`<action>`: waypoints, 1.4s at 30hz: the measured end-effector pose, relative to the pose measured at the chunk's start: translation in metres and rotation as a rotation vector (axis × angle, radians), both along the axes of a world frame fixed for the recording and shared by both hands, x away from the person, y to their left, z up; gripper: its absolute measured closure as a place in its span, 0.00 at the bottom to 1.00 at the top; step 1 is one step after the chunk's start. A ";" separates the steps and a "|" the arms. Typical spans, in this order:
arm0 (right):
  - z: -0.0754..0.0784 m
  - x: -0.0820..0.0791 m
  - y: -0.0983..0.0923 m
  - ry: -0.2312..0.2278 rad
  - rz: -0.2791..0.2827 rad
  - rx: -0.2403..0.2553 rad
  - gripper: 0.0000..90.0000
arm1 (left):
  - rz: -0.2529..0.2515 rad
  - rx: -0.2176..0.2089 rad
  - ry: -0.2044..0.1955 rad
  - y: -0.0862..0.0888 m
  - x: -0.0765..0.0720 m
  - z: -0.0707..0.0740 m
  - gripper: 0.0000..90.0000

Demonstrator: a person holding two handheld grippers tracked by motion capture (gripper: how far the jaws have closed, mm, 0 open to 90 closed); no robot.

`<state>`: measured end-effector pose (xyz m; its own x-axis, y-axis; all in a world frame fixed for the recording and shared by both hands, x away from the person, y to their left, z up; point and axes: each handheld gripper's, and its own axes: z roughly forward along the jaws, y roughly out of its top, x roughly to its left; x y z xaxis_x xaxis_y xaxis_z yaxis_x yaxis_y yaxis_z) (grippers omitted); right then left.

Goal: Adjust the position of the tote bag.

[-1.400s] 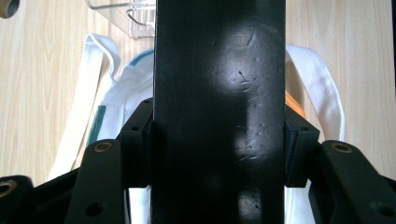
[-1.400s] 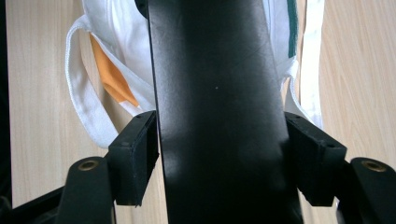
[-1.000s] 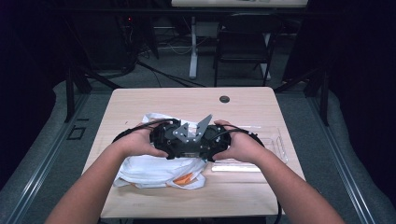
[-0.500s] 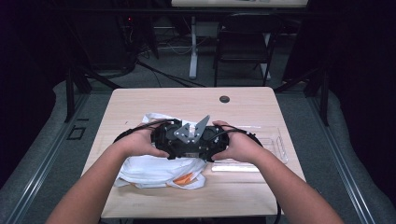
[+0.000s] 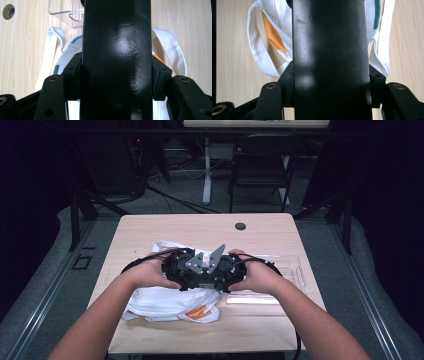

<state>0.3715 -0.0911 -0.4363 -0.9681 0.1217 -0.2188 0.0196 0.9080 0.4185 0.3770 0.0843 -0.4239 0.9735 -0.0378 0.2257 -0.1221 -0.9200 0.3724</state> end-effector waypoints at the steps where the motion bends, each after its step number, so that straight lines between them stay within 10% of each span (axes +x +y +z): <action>1: 0.000 0.000 -0.001 0.002 0.001 0.003 0.47 | 0.004 -0.006 0.002 0.000 0.000 0.000 0.46; 42: 0.008 0.017 0.005 0.022 0.022 -0.009 0.47 | 0.192 -0.113 -0.024 0.066 -0.014 0.034 0.33</action>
